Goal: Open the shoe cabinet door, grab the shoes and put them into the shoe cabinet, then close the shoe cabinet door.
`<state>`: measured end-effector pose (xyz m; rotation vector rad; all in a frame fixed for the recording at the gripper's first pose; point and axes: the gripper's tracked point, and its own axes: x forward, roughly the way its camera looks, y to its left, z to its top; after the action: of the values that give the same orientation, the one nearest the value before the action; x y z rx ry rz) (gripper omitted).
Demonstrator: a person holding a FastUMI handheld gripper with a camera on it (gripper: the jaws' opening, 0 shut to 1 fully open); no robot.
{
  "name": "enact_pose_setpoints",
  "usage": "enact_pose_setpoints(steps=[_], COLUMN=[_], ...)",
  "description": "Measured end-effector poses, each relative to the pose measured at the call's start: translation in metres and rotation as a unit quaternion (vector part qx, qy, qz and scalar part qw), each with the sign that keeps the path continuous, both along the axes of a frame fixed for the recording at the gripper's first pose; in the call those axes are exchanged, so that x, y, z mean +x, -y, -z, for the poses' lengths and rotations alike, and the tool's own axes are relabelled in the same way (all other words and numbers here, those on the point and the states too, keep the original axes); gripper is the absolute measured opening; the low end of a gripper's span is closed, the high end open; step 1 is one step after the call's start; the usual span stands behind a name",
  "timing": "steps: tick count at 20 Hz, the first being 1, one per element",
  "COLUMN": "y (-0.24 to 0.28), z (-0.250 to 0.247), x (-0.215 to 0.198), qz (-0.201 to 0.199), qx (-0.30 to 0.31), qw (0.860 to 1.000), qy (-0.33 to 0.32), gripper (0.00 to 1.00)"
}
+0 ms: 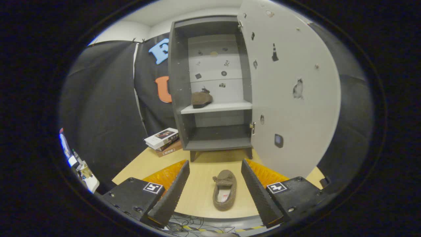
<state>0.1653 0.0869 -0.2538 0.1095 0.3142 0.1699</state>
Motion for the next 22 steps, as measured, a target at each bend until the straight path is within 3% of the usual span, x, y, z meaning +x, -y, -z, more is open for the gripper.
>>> enact_pose_setpoints(steps=[4,11,22], y=[-0.020,-0.028,-0.031], z=[0.072,0.171,0.227], x=[0.027,0.065,0.136], qz=[-0.029,-0.031,-0.025], qx=[-0.006,-0.015,0.009], qw=[0.998,0.986,0.975], qy=[-0.060,-0.161,-0.222], gripper=[1.00,1.00,1.00])
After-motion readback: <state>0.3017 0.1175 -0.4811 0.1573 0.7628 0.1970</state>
